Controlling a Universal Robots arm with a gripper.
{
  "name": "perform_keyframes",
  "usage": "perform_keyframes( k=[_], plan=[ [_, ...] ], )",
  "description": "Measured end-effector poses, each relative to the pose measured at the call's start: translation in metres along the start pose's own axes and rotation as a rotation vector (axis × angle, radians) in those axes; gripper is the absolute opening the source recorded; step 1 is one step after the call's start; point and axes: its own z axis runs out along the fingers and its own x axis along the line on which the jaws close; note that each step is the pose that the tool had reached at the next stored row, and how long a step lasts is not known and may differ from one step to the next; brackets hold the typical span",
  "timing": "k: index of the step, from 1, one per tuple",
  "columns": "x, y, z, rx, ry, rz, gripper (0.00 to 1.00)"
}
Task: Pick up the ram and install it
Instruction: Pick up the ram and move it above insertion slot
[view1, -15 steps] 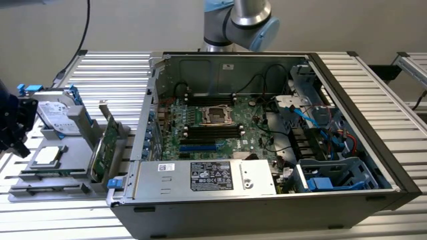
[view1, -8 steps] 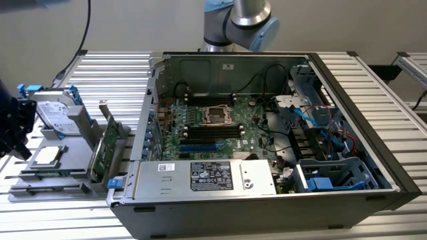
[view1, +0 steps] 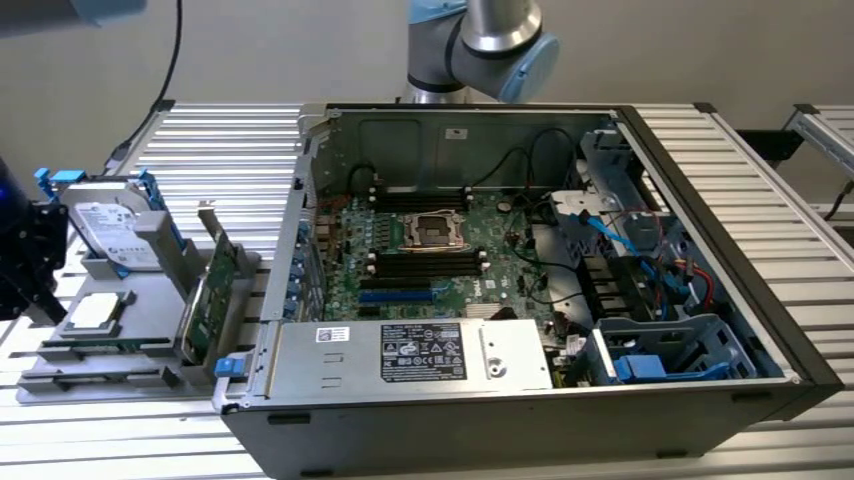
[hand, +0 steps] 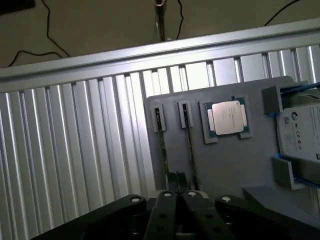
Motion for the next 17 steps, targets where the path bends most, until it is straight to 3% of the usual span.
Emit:
perform_keyframes(
  k=[5, 10, 14, 17],
  plan=[
    [0.0, 0.0, 0.001, 0.0065, 0.0071, -0.091, 0.11],
    [-0.0001, -0.0001, 0.0016, 0.0182, 0.0113, -0.181, 0.11],
    [-0.0001, -0.0001, 0.0018, 0.0262, 0.0111, -0.248, 0.11],
    [-0.0001, 0.0001, 0.0019, 0.0273, 0.0094, -0.26, 0.11]
  ],
)
